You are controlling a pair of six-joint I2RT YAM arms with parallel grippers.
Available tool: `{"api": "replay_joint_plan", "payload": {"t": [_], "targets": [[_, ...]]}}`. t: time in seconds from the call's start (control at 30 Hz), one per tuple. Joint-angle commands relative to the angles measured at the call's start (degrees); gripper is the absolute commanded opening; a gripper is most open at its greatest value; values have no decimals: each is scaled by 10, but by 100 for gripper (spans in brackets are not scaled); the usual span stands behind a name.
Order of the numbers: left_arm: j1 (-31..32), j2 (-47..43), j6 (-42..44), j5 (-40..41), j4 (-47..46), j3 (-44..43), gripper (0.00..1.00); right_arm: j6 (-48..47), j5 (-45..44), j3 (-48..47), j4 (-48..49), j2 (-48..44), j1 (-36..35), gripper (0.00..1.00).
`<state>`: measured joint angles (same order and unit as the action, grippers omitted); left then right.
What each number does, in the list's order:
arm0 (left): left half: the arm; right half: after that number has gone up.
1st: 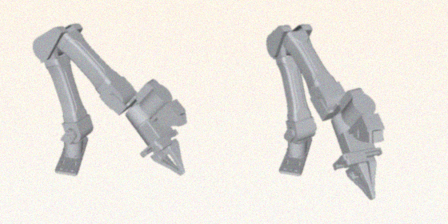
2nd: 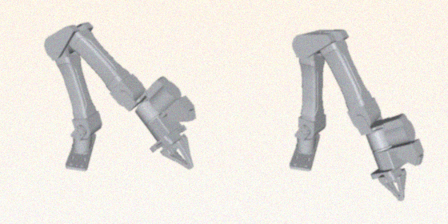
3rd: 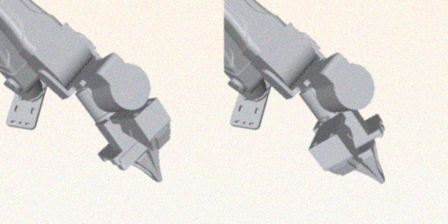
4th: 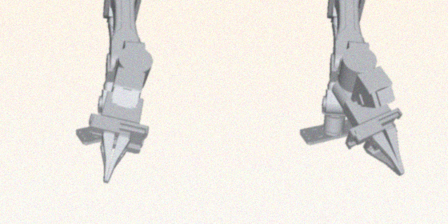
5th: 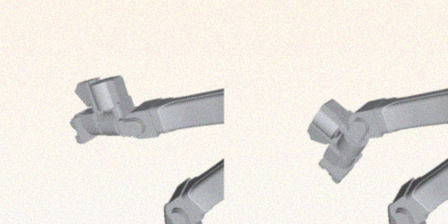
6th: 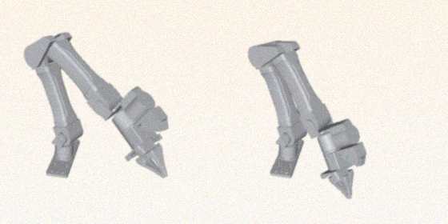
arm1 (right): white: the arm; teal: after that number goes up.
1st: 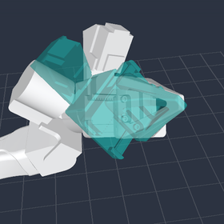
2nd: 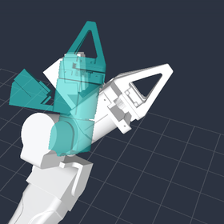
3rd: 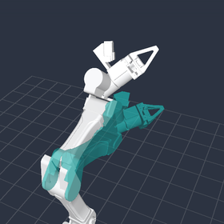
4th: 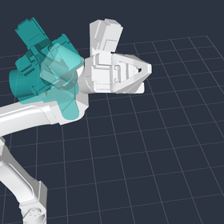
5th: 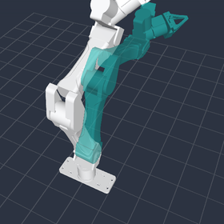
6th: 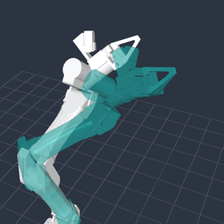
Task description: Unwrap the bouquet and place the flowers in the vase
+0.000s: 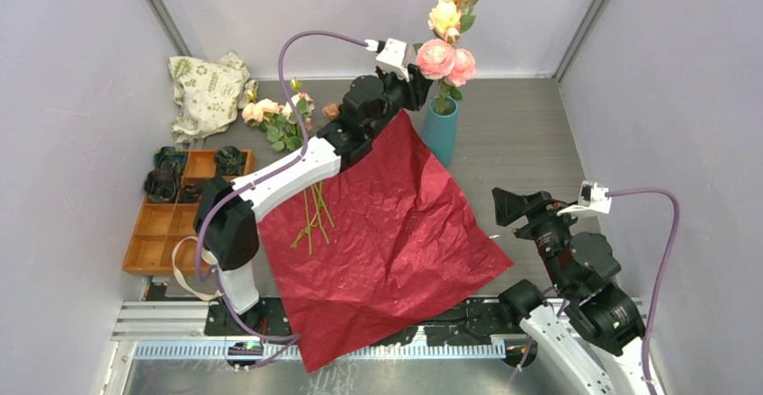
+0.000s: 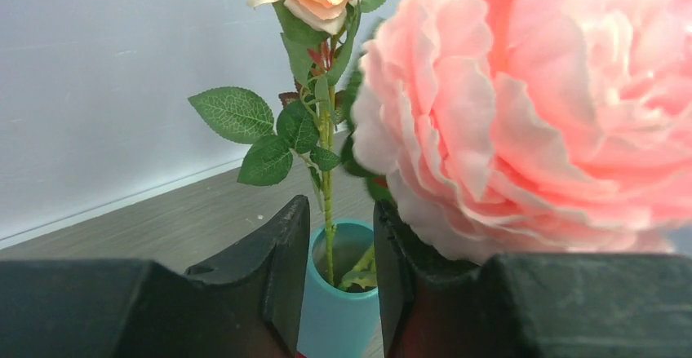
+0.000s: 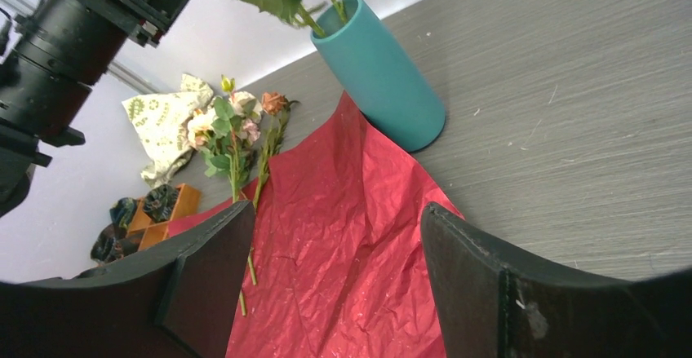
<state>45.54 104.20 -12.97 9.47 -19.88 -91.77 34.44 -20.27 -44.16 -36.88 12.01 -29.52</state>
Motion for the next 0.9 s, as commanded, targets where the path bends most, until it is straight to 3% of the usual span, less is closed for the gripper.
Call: {"api": "replay_joint_plan", "payload": {"t": [0.0, 0.4, 0.87], "targets": [[3, -40, 1, 20, 5, 6, 36, -1, -6, -37, 2, 13, -2, 80], [3, -114, -8, 77, -4, 109, 36, 3, 2, -42, -1, 21, -2, 81], [3, -288, -18, 156, 1, 244, 36, 3, 7, -64, 34, 45, -2, 81]]}}
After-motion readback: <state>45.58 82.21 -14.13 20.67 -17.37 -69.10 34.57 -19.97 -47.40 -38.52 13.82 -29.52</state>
